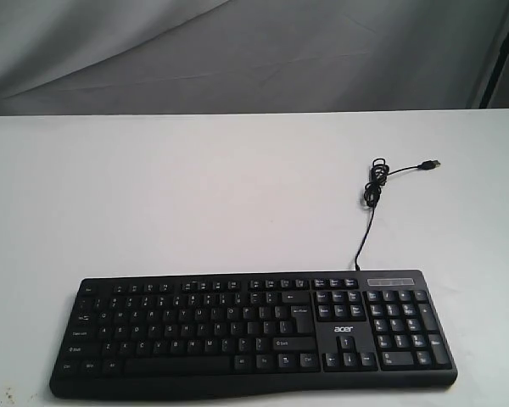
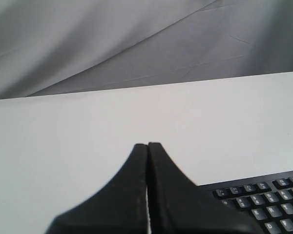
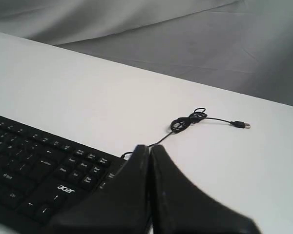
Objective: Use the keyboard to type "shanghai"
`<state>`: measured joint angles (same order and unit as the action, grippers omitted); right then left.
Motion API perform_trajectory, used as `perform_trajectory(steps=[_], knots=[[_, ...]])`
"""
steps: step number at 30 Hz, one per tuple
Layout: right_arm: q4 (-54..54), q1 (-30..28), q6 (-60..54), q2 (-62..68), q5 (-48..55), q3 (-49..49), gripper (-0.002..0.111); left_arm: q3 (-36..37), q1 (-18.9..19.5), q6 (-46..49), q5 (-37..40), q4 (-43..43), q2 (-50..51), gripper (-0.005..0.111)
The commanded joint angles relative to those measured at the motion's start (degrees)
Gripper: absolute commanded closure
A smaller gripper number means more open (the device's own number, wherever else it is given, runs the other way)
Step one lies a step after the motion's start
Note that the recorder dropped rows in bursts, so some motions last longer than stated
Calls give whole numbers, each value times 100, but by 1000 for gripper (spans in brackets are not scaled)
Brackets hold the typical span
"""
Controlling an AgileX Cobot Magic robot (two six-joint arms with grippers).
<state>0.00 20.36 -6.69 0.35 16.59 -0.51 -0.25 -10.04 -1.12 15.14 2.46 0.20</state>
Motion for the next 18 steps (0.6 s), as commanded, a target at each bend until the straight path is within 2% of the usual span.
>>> perform_trajectory(steps=[1,5,9,15,18], knots=[[58,-42,-3,-35,537,-826,108,25,-20,-16,-16,4,-20,107],[0,-42,-3,559,765,-2013,108,25,-20,-16,-16,4,-20,107],[-115,-42,-3,1802,765,-3091,108,25,-20,-16,-16,4,-20,107],[-90,25,-3,3325,765,-3729,108,25,-20,-16,-16,4,-20,107],[-90,437,11,3701,741,-3729,108,25,-20,-16,-16,4,-20,107]])
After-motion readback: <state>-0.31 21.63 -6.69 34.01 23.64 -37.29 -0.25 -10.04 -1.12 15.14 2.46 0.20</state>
